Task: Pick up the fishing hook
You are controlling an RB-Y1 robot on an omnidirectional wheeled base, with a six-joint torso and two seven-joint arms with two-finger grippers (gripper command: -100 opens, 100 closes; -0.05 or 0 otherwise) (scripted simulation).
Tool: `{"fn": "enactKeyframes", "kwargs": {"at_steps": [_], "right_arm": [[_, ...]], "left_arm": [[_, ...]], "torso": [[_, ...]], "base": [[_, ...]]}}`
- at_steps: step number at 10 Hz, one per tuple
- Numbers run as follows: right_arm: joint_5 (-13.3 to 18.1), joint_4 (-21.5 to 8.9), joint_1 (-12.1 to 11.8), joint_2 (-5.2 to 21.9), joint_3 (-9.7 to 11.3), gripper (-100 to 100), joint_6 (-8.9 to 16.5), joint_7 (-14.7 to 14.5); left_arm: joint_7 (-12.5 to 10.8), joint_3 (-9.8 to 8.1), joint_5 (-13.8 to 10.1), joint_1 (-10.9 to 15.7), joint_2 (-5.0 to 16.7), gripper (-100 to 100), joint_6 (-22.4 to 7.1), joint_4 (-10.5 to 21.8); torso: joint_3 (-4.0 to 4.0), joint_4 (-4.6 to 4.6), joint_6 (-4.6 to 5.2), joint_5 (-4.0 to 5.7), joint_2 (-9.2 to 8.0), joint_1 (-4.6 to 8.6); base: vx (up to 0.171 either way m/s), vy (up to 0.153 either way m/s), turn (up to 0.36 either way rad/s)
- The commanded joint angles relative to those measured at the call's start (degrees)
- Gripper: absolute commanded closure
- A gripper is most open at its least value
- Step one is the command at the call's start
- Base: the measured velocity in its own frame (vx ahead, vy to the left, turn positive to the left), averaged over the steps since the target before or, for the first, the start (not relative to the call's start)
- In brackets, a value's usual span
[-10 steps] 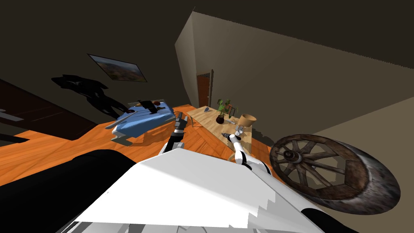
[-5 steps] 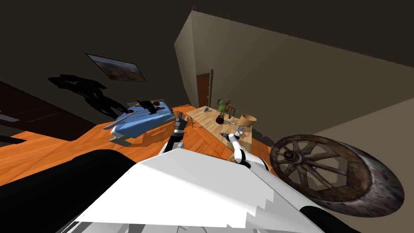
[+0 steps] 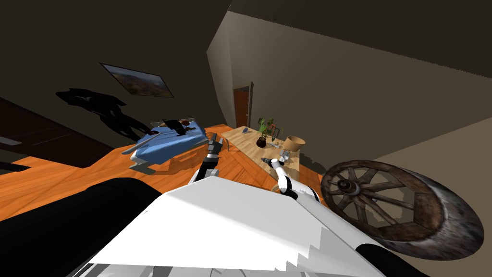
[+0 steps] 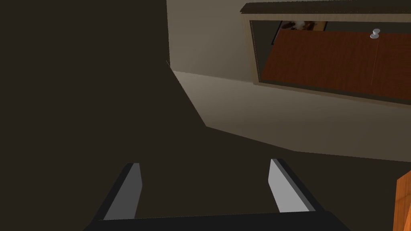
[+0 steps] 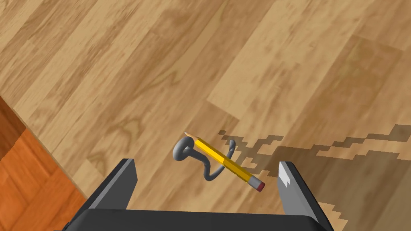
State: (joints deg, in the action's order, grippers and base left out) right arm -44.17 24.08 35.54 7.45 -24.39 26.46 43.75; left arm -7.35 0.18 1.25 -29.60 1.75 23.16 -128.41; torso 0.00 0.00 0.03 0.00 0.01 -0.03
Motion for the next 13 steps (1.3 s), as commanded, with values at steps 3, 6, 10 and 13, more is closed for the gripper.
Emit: {"fn": "enactKeyframes", "kwargs": {"at_steps": [3, 6, 10, 13], "right_arm": [[-3.2, -1.2, -0.6, -1.1, 0.3, -100, -0.6, -5.0], [-5.3, -2.1, -0.9, -1.8, 0.4, -100, -1.0, -8.3], [-5.2, -2.3, -0.7, -1.6, 0.3, 100, -1.0, -8.1], [-5.2, -2.2, -0.7, -1.6, 0.3, 0, -1.1, -8.2]], "left_arm": [[0.0, 0.0, 0.0, 0.0, 0.0, 0, 0.0, 0.0], [0.0, 0.0, 0.0, 0.0, 0.0, 0, 0.0, 0.0], [0.0, 0.0, 0.0, 0.0, 0.0, 0, 0.0, 0.0], [0.0, 0.0, 0.0, 0.0, 0.0, 0, 0.0, 0.0]], "torso": [[-0.11, -0.04, 0.01, -0.01, 0.2, -0.05], [-0.2, -0.08, 0.01, -0.02, 0.34, -0.11], [-0.05, -0.03, -0.02, 0.02, 0.07, 0.02], [-0.06, -0.04, -0.01, 0.06, 0.08, 0.07]], "base": [[0.069, 0.017, -0.117], [0.089, 0.027, -0.087], [0.009, 0.003, -0.002], [0.0, 0.0, 0.0]]}}
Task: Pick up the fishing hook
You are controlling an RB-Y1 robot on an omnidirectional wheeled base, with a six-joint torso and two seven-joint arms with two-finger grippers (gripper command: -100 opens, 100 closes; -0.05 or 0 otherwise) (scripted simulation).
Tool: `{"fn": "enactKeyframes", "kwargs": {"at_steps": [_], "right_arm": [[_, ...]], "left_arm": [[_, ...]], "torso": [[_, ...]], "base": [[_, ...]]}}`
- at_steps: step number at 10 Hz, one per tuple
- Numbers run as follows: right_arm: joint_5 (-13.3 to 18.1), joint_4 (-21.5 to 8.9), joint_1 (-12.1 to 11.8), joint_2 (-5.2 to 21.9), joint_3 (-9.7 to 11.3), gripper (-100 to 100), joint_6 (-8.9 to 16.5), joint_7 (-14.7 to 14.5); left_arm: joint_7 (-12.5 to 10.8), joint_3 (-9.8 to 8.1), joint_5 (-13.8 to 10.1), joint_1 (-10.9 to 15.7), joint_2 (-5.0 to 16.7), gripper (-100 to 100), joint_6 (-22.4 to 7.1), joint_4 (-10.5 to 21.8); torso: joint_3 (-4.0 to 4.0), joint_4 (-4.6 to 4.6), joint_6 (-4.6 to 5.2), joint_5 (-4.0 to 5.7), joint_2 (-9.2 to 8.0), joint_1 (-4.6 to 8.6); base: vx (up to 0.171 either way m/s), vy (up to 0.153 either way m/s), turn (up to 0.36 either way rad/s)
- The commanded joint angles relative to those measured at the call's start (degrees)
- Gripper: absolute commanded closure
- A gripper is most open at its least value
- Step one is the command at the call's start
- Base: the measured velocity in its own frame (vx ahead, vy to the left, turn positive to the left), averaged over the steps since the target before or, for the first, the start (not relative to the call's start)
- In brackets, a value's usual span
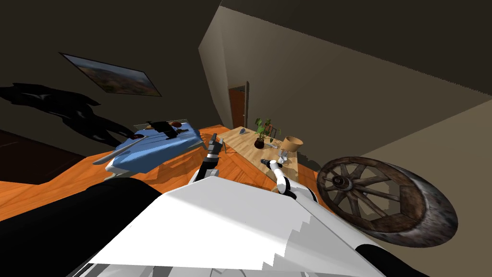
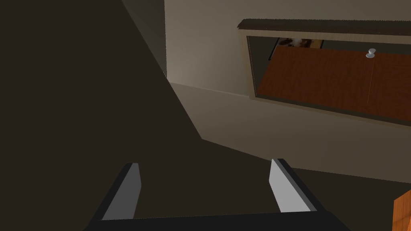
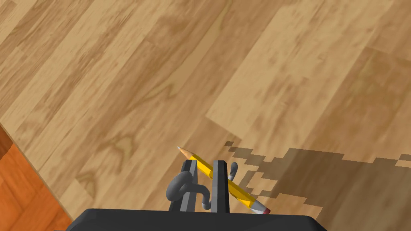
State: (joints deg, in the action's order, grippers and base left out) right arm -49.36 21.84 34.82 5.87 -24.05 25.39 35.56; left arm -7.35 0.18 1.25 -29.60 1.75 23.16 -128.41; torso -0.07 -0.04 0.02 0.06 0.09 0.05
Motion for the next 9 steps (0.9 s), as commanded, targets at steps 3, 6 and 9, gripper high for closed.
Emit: {"fn": "enactKeyframes", "kwargs": {"at_steps": [3, 6, 9], "right_arm": [[2.6, 1.2, 0.3, 0.7, -0.1, 100, 0.5, 4.0], [4.1, 1.8, 0.5, 1.2, -0.3, 100, 0.9, 6.5], [4.7, 2.0, 0.7, 1.3, -0.3, 0, 0.9, 7.5]], "left_arm": [[0.0, 0.0, 0.0, 0.0, 0.0, 0, 0.0, 0.0], [0.0, 0.0, 0.0, 0.0, 0.0, 0, 0.0, 0.0], [0.0, 0.0, 0.0, 0.0, 0.0, 0, 0.0, 0.0]], "torso": [[0.13, 0.03, -0.01, 0.04, -0.26, 0.11], [0.09, 0.02, 0.01, 0.05, -0.17, 0.07], [0.12, 0.03, 0.03, 0.04, -0.22, 0.06]], "base": [[-0.075, -0.026, 0.104], [-0.045, -0.008, 0.053], [-0.045, -0.005, 0.05]]}}
